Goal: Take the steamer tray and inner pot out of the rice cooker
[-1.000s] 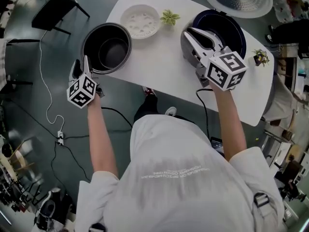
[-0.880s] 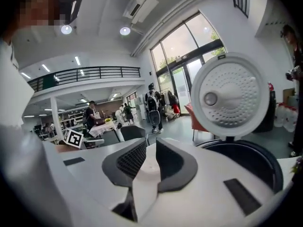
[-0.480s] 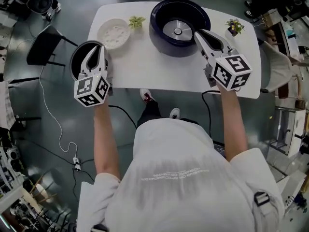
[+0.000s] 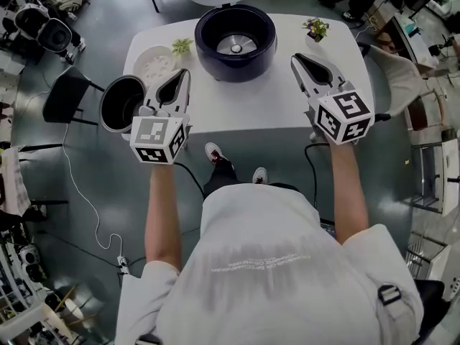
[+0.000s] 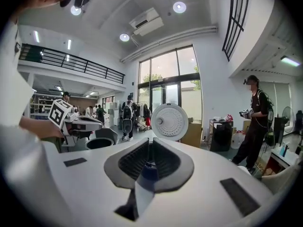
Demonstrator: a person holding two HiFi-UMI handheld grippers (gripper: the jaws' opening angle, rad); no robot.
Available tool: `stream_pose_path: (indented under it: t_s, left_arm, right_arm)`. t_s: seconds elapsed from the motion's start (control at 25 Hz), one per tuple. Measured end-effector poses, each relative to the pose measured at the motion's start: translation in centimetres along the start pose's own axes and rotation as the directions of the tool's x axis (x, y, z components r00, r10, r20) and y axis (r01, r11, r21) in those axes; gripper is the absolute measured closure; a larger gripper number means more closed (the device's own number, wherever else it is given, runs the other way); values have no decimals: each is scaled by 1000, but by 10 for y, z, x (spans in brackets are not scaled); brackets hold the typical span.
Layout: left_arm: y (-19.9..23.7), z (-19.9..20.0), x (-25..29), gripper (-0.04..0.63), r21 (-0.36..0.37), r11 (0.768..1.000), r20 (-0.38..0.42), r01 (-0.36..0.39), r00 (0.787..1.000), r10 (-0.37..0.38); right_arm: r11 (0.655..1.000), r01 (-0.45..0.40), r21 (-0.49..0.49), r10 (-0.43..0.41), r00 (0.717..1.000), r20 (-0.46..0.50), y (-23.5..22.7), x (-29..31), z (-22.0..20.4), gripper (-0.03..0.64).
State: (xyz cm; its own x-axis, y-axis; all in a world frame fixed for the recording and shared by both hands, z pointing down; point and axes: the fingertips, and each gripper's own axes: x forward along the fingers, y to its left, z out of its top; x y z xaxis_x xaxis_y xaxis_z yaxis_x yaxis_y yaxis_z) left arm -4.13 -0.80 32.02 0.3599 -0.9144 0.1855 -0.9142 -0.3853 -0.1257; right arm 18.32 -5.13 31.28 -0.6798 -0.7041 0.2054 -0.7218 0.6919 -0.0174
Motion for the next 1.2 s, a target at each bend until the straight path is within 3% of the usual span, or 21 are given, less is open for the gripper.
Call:
stream_pose_path:
  t_s: [0.24, 0.48, 1.2]
  left_arm:
    - [-42, 29, -15, 580, 90, 994, 41, 62, 997, -66]
    - [-57, 50, -33, 580, 135, 989, 77, 59, 995, -70]
    - [-43, 66, -29, 580, 152, 987, 92, 53, 993, -68]
  right_arm:
    - [999, 11, -45, -10, 1000, 21, 13, -35, 5, 571]
    - [995, -7, -100, 11, 999, 41, 36, -51, 17, 577]
    - [992, -13, -124, 20, 998, 54, 41, -36, 35, 589]
